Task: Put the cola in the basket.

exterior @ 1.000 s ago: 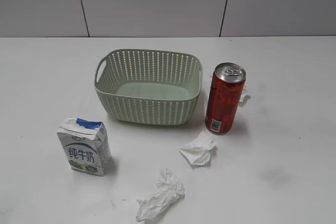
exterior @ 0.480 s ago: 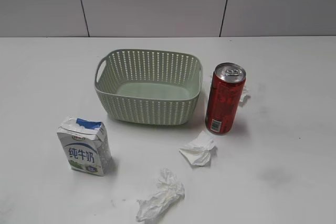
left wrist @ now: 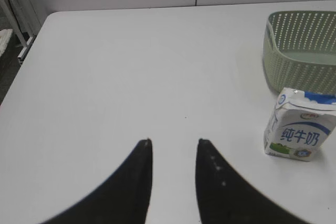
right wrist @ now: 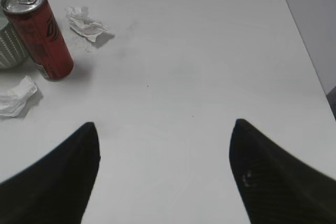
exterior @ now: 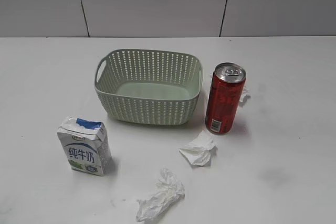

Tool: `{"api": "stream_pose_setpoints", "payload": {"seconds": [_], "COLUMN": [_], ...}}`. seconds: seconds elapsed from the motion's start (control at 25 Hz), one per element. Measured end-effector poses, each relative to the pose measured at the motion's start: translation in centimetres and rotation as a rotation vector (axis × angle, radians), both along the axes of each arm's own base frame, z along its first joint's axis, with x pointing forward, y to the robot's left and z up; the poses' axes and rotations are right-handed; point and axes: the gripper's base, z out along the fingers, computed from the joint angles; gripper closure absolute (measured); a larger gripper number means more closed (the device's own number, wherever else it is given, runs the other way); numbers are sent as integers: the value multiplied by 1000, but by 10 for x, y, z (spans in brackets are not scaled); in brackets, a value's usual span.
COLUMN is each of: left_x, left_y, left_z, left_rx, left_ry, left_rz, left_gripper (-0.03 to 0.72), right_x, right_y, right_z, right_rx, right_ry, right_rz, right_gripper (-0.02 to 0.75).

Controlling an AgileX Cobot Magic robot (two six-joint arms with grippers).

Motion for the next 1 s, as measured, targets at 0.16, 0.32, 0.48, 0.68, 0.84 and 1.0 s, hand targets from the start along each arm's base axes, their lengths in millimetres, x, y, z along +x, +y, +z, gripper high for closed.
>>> {"api": "stream_pose_setpoints", "payload": {"seconds": [0.16, 0.32, 0.48, 0.68, 0.84, 1.0], "left_x": [0, 0, 0, 0, 0, 0], "left_y": [0, 0, 0, 0, 0, 0], "left_z": [0, 0, 0, 0, 0, 0], "left_rx": [0, 0, 0, 0, 0, 0], "left_ry": [0, 0, 0, 0, 0, 0], "left_rz": [0, 0, 0, 0, 0, 0], "left_gripper": [460, 460, 460, 460, 459, 459], "right_x": [22, 45, 70, 99, 122, 149], "right_y": [0, 2, 4, 5, 5, 6], "right_z": [17, 30, 36, 39, 44, 49], "right_rx": [1, 13, 44, 50, 51, 52], "right_ry": [63, 123, 195, 274, 314, 367], "right_rz": [0, 6, 19, 19, 18, 20], "right_gripper": [155, 155, 155, 156, 156, 156]}}
